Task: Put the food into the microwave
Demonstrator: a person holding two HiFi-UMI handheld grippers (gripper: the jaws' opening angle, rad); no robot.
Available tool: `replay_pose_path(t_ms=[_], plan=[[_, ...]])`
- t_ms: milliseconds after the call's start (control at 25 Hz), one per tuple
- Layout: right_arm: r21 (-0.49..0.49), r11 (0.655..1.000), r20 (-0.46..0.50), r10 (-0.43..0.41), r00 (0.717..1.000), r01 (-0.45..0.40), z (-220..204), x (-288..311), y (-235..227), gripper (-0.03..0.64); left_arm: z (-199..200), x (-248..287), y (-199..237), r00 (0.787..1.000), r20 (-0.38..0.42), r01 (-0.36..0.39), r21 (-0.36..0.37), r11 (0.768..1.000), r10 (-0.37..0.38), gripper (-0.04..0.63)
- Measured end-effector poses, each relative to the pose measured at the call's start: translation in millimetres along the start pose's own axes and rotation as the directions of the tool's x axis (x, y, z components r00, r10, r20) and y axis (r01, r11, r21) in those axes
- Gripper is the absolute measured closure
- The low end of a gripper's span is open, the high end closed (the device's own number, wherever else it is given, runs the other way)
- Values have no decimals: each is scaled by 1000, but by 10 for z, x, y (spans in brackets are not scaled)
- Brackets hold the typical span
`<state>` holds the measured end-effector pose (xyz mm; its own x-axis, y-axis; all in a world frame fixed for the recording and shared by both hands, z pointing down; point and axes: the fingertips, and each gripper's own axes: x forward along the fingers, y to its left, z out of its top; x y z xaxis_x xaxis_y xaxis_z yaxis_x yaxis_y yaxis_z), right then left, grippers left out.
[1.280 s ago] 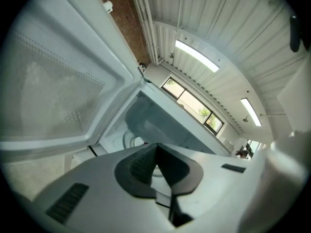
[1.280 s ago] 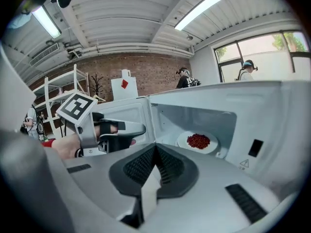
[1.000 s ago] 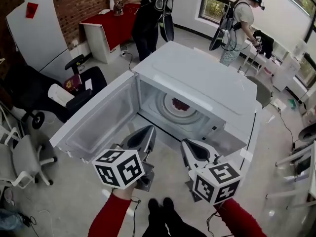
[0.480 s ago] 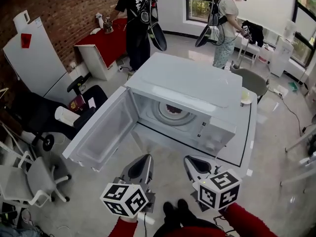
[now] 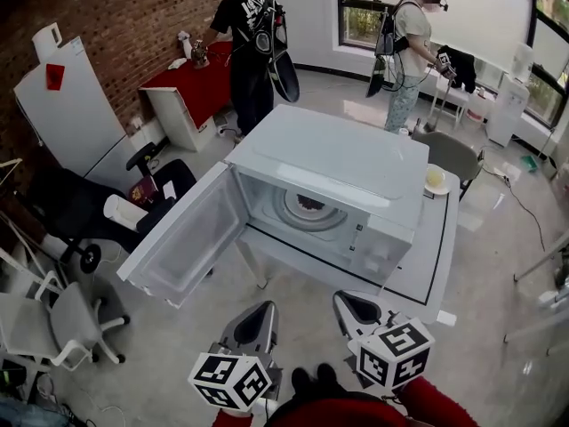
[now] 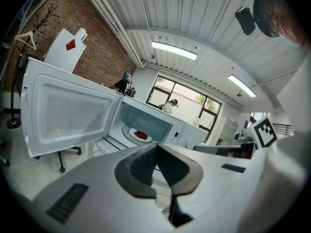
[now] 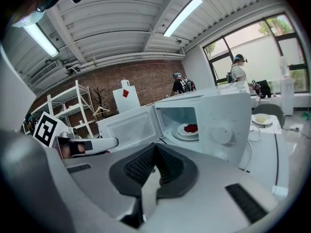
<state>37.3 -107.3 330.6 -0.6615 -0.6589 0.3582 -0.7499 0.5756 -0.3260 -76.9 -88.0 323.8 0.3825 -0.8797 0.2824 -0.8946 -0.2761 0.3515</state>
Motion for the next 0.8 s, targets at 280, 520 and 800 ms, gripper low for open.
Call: replay_pose_path(t_ms=[280, 520, 800], plan=[[-29, 999, 26, 26, 999, -25, 54, -8, 38, 604, 74, -84, -62, 998, 47, -32, 15, 999, 31, 586], [-50, 998, 53, 50, 997, -47, 105, -19, 114, 604, 73, -125, -125, 997, 59, -44, 63, 997, 41, 586], [-73, 996, 60, 49, 997, -45, 85, -58, 128, 604, 56, -132, -227, 997, 71, -29, 59, 998, 24, 586]])
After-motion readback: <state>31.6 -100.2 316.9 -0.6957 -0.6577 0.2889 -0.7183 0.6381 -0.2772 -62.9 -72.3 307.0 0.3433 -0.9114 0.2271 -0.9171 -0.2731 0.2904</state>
